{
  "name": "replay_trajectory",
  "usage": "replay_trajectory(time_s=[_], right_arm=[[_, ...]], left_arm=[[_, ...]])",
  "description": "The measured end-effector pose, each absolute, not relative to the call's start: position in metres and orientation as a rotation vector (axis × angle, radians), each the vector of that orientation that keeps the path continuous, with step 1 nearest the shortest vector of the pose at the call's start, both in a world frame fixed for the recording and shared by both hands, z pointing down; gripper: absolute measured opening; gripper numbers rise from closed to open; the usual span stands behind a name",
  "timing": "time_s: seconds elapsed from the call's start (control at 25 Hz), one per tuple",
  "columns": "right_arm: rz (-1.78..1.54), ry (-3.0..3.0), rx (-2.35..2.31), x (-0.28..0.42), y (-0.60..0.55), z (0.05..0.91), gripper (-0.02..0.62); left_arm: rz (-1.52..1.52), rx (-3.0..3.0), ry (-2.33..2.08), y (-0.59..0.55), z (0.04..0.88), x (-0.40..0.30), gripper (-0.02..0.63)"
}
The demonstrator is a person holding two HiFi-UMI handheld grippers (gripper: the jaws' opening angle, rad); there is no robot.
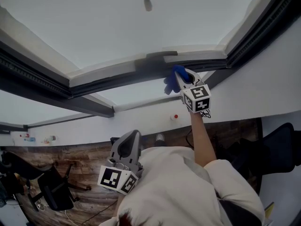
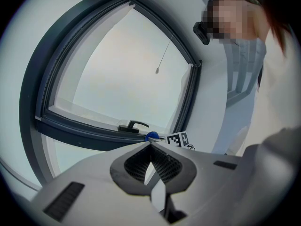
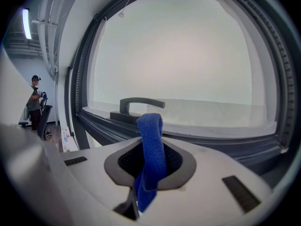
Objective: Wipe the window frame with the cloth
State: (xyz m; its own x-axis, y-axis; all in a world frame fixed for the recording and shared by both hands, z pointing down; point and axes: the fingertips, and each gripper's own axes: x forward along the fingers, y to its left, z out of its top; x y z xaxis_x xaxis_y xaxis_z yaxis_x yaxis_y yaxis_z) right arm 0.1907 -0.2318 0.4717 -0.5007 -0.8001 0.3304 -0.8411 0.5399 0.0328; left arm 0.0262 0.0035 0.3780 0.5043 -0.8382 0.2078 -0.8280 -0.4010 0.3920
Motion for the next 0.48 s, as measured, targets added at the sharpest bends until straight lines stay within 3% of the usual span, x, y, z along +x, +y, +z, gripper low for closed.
replay_trajectory(time_s=[0.48], right_arm=[[0.192, -2.461, 1.398, 0.207, -0.235, 0.471, 0.049]], left_arm=[[-0.021, 2.315, -1.368, 0.003, 0.377, 0.032, 0.009]])
